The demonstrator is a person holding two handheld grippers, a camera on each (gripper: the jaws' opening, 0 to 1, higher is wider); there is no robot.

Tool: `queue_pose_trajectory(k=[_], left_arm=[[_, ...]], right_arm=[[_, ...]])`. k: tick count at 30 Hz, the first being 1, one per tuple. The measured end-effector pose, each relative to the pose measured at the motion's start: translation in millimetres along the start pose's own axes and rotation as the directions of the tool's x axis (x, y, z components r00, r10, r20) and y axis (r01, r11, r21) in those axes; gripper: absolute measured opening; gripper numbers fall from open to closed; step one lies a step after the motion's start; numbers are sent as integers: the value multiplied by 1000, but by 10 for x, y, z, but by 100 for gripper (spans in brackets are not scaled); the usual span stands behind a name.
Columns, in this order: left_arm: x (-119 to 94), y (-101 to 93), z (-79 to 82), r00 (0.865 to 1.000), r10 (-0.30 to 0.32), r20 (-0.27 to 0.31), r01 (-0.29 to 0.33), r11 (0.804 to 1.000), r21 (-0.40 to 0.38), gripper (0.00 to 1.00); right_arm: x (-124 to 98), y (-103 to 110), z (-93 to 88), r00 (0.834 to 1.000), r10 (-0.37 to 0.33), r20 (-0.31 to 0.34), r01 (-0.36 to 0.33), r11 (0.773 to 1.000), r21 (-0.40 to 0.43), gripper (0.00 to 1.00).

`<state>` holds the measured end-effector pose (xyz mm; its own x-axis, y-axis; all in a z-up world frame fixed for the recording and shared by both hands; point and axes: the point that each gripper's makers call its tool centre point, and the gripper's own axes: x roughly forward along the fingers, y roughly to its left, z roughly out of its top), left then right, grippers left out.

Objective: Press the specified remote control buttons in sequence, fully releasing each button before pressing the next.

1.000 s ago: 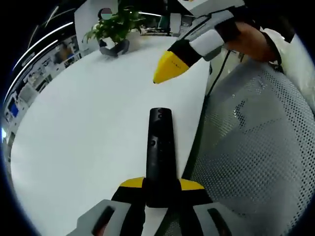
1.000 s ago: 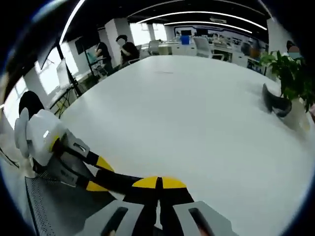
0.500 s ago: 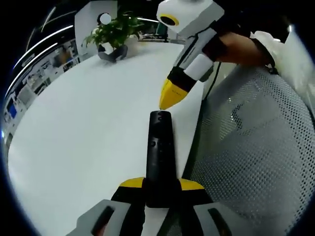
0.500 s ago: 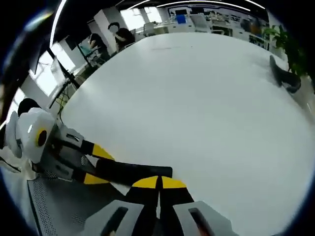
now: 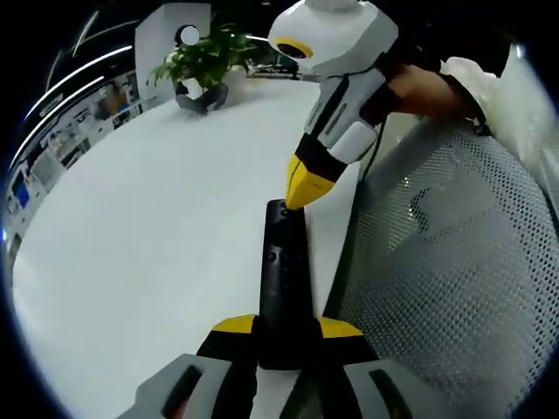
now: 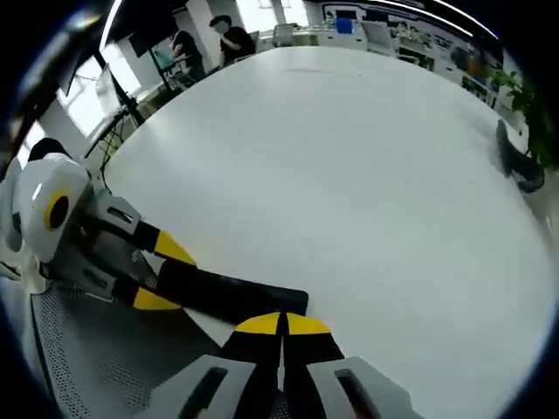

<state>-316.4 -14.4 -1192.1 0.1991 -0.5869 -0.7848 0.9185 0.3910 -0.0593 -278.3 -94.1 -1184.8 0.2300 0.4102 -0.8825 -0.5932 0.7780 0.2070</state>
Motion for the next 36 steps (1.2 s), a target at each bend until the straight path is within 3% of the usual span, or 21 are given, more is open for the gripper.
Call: queue_pose_trajectory(k=[4, 6, 7, 10, 36], left_arm=[[5, 5, 18, 1000, 4, 11, -4, 1000, 0, 24], [6, 9, 20, 1000, 1, 15, 0, 1000, -6, 24], [7, 10, 22, 1000, 0, 17, 0, 1000, -6, 24], [11, 18, 31, 1000, -3, 25, 4, 1000, -19, 24], [22, 41, 38, 999, 17, 35, -16, 1000, -9, 24]], right_arm=[[1, -16, 6, 1000, 22, -3, -22, 997, 70, 0], [13, 6, 77, 996, 57, 67, -65, 990, 123, 0], [29, -28, 128, 993, 42, 113, -55, 991, 122, 0], [18, -14, 105, 995, 56, 81, -65, 991, 116, 0], [2, -54, 66, 999, 23, 42, -29, 989, 146, 0]])
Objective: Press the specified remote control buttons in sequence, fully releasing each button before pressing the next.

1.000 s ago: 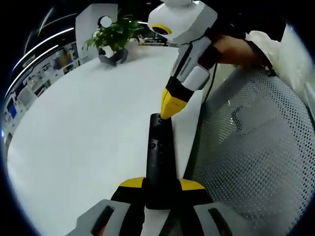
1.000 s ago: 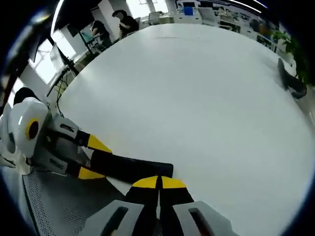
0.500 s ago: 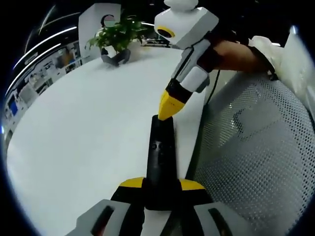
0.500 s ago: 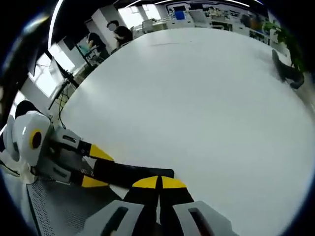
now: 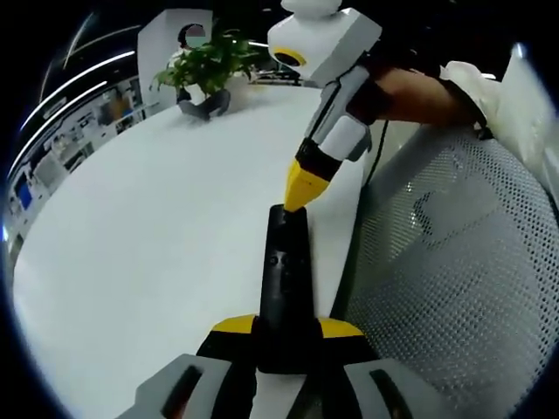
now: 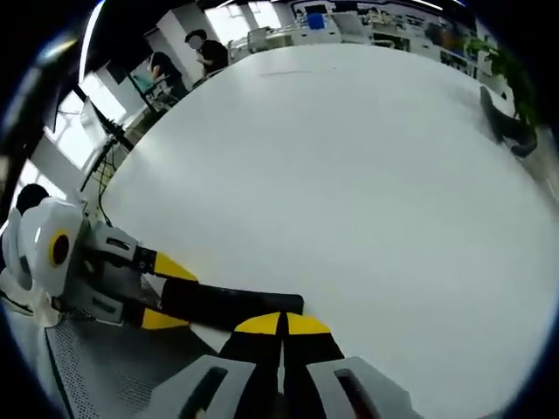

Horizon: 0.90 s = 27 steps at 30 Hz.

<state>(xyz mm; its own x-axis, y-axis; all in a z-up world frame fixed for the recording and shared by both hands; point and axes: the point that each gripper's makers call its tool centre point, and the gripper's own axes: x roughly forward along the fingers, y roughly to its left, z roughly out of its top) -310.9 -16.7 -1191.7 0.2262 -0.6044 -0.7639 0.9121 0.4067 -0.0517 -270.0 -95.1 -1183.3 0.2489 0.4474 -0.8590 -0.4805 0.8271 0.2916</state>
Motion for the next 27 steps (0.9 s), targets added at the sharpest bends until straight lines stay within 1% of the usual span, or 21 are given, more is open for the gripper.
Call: queue_pose_trajectory(k=[2, 8, 18, 21, 27], left_arm=[[1, -1, 0, 1000, 0, 1, 0, 1000, -1, 24], [2, 0, 4, 1000, 1, 4, -1, 1000, -4, 24], [4, -2, 8, 1000, 1, 9, -1, 1000, 0, 24], [7, -3, 9, 1000, 2, 9, -2, 1000, 9, 24], [14, -2, 8, 1000, 6, 10, -6, 1000, 28, 24]], right_arm=[[0, -3, -1, 1000, 2, 4, -2, 1000, 8, 0], [-7, -20, 8, 999, 23, 26, -25, 997, 77, 0], [2, -15, 17, 999, 16, 29, -17, 999, 43, 0], [4, -1, 14, 1000, 6, 25, -7, 1000, 20, 0], [3, -12, 12, 1000, 4, 27, -5, 1000, 26, 0]])
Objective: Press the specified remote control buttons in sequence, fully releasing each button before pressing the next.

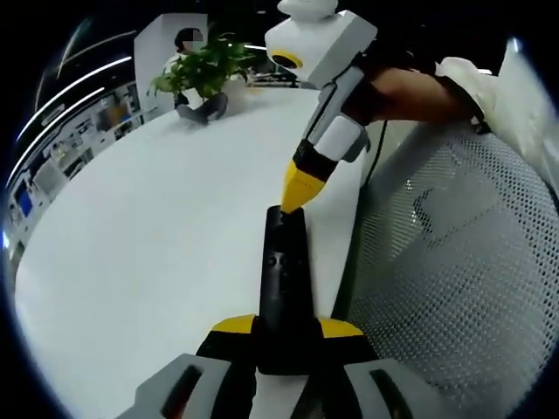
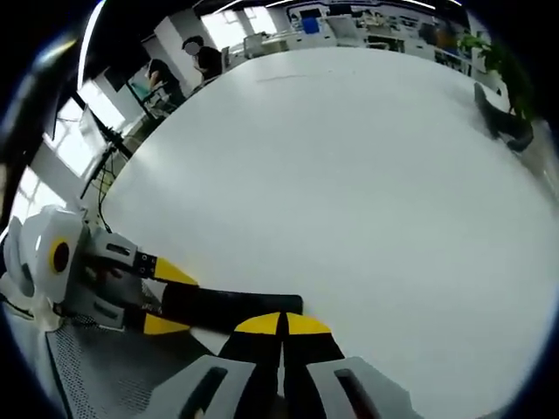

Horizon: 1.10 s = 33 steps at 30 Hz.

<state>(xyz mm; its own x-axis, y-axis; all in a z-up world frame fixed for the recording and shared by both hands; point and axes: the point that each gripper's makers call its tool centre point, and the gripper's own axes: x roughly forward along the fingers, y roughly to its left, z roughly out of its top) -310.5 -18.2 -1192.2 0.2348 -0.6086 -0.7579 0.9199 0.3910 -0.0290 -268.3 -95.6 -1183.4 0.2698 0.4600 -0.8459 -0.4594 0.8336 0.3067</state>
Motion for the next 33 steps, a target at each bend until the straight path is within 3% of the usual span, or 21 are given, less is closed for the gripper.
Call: queue_pose_trajectory(k=[15, 27, 30, 33], left_arm=[[1, -2, 4, 1000, 1, 1, -1, 1000, 6, 24], [1, 0, 3, 1000, -1, 4, 1, 1000, 7, 24], [3, -2, 7, 1000, -1, 6, 1, 1000, 10, 24], [2, -2, 5, 1000, -2, 7, 1, 1000, 8, 24]], right_arm=[[-5, -4, 0, 1000, 9, 3, -9, 999, 32, 0], [-9, 16, 22, 1000, -17, -5, 17, 1000, -16, 0], [-20, 67, 73, 1000, 8, 21, -7, 999, -34, 0], [0, 123, 45, 999, 38, 4, -38, 999, -29, 0]])
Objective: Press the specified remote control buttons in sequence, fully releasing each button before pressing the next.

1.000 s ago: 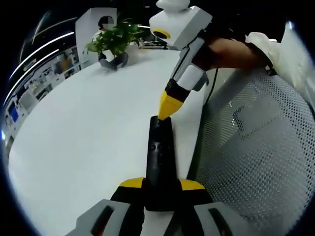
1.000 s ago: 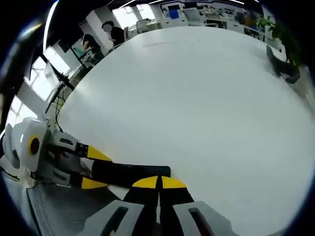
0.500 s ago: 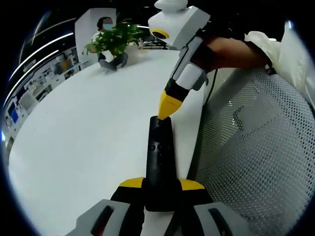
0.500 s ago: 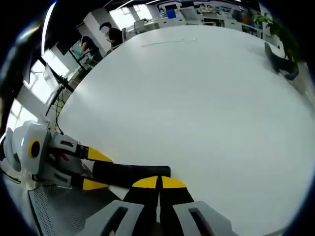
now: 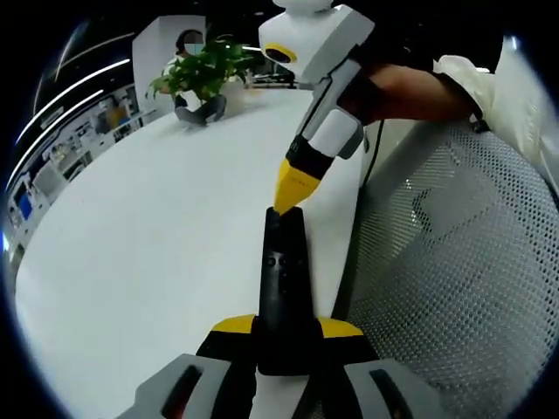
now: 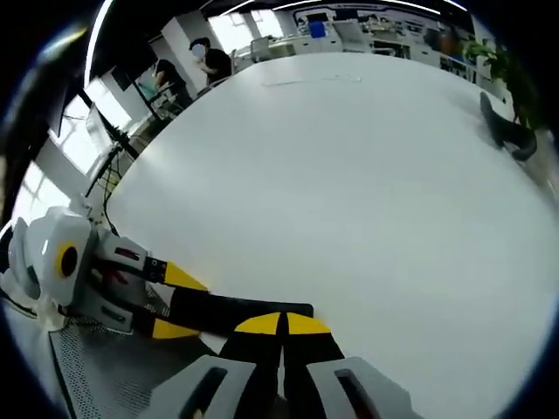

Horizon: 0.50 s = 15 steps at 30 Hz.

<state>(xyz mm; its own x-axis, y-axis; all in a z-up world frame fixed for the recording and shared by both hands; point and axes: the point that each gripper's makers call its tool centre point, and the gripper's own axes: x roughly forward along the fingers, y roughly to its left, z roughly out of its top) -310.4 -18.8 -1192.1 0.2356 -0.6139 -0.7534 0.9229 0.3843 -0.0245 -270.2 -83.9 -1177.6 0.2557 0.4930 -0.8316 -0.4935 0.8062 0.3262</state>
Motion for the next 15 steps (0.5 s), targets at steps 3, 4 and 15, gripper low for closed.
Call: queue_pose_trajectory(k=[3, 4, 15], left_arm=[[-1, -2, 0, 1000, 0, 1, 0, 1000, -3, 24], [-2, -2, 1, 1000, 1, 2, -1, 1000, -3, 24], [-1, -4, 4, 1000, 2, 3, -2, 1000, -2, 24]], right_arm=[[32, -26, -59, 999, -28, -32, 27, 999, -38, 0], [39, -8, -32, 1000, -22, -14, 21, 999, -42, 0], [27, -25, -42, 1000, -20, -14, 20, 999, -31, 0]])
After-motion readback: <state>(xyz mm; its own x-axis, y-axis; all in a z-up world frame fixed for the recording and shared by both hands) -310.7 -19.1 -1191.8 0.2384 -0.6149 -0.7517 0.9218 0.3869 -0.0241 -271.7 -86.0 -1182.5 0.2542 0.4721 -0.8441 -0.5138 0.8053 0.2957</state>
